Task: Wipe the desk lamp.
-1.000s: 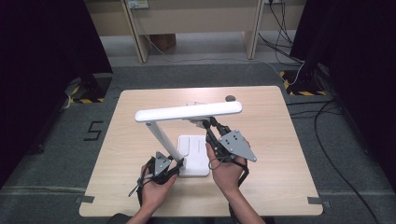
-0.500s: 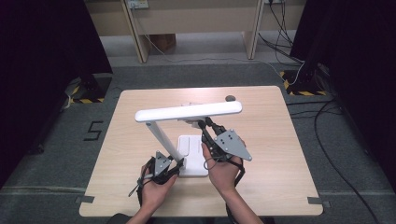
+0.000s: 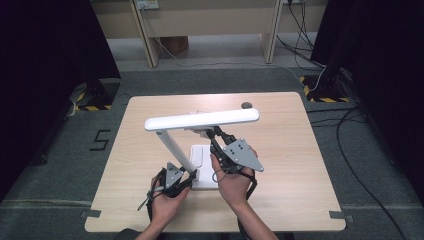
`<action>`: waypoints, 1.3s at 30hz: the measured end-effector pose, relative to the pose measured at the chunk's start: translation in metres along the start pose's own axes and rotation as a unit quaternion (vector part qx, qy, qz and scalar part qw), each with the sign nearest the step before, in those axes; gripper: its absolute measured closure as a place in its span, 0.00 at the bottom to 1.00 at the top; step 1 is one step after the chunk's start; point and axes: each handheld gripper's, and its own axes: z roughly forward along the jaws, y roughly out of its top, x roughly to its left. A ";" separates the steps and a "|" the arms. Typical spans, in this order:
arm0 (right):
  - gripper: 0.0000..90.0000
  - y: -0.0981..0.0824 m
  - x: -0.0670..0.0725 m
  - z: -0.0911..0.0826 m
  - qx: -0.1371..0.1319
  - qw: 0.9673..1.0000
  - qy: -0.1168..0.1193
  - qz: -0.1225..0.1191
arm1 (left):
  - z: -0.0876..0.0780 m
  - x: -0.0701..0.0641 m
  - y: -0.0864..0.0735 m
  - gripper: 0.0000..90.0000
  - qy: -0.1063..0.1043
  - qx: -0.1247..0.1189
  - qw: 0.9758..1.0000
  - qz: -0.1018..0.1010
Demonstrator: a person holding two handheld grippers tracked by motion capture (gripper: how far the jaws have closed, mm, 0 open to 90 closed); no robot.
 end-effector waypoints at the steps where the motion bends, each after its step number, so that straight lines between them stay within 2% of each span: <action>1: 0.89 0.000 0.000 0.001 0.000 1.000 0.001 -0.001 | 0.000 0.000 0.000 0.66 0.000 0.000 1.000 0.000; 4: 0.89 0.000 0.003 0.001 0.001 1.000 0.002 0.006 | 0.000 0.000 0.000 0.66 0.000 0.001 1.000 0.000; 19: 0.89 -0.001 0.010 0.006 -0.001 1.000 0.009 -0.001 | 0.000 0.000 0.000 0.66 0.000 0.001 1.000 0.001; 23: 0.89 -0.001 0.012 0.007 0.002 1.000 0.010 0.004 | 0.000 0.000 0.000 0.66 0.000 0.000 1.000 0.001; 26: 0.89 -0.001 0.013 0.008 -0.001 1.000 0.012 -0.003 | 0.000 0.000 0.000 0.66 0.000 0.000 1.000 0.001; 30: 0.89 -0.001 0.015 0.009 0.002 1.000 0.015 0.003 | 0.000 0.000 0.000 0.66 0.001 0.000 1.000 0.001; 32: 0.89 -0.001 0.014 0.010 -0.001 1.000 0.016 -0.006 | 0.000 -0.001 0.000 0.66 0.001 0.000 1.000 0.001; 36: 0.89 -0.002 0.017 0.010 0.002 1.000 0.017 0.004 | 0.000 -0.001 0.000 0.66 0.000 0.000 1.000 0.002; 38: 0.89 -0.001 0.017 0.012 0.000 1.000 0.020 -0.007 | 0.000 -0.001 0.000 0.66 0.000 0.001 1.000 0.003; 39: 0.89 -0.001 0.018 0.012 0.002 1.000 0.022 -0.005 | 0.000 -0.001 0.000 0.66 0.000 0.001 1.000 0.003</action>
